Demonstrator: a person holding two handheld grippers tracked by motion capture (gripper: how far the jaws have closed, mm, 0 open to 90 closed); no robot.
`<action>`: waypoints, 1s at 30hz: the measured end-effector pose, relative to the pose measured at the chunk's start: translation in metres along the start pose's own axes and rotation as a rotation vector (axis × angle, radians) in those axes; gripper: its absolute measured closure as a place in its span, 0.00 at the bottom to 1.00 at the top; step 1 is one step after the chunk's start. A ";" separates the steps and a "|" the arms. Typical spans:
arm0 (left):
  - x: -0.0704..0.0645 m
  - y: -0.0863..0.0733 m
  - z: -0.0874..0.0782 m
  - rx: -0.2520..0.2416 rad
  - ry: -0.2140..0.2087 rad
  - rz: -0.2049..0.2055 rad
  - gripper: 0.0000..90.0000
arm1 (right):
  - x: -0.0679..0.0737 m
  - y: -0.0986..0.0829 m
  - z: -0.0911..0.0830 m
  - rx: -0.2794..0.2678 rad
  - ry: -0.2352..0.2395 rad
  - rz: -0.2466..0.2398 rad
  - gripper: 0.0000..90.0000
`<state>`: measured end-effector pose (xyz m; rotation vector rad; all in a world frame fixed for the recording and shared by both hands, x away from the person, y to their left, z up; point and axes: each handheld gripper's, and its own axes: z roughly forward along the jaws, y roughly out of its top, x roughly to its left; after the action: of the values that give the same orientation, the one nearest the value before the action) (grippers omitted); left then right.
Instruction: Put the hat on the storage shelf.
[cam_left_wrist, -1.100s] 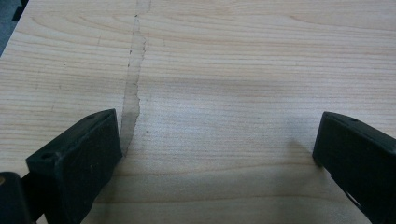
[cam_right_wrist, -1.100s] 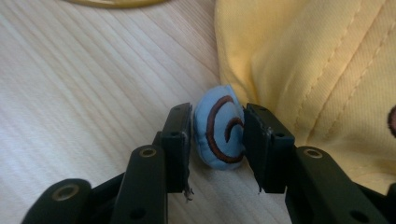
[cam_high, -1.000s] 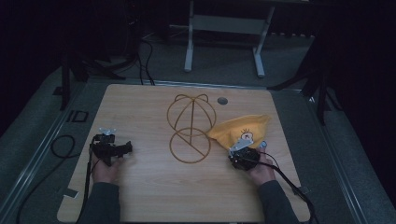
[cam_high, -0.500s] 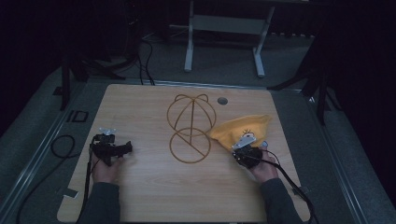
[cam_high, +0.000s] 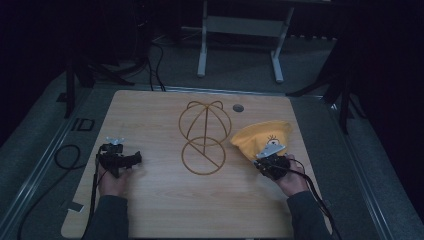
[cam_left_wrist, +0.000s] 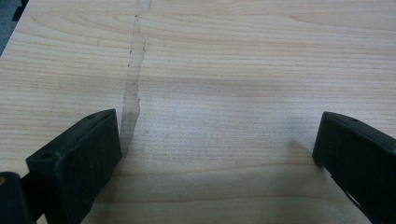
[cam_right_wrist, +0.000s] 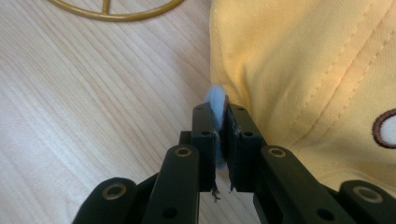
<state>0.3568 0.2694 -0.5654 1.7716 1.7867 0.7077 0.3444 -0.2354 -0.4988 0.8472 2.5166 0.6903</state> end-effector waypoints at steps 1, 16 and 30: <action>0.000 0.000 0.000 0.000 0.000 0.000 0.01 | -0.001 0.000 -0.003 -0.001 -0.001 -0.001 0.92; 0.000 0.000 0.000 0.000 0.000 0.001 0.01 | -0.013 0.008 -0.042 -0.065 -0.019 0.003 0.92; 0.000 0.000 0.000 0.000 0.000 0.000 0.01 | -0.030 0.018 -0.088 -0.159 -0.090 0.023 0.93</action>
<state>0.3568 0.2694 -0.5654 1.7721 1.7865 0.7079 0.3304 -0.2704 -0.4123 0.8324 2.3407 0.8287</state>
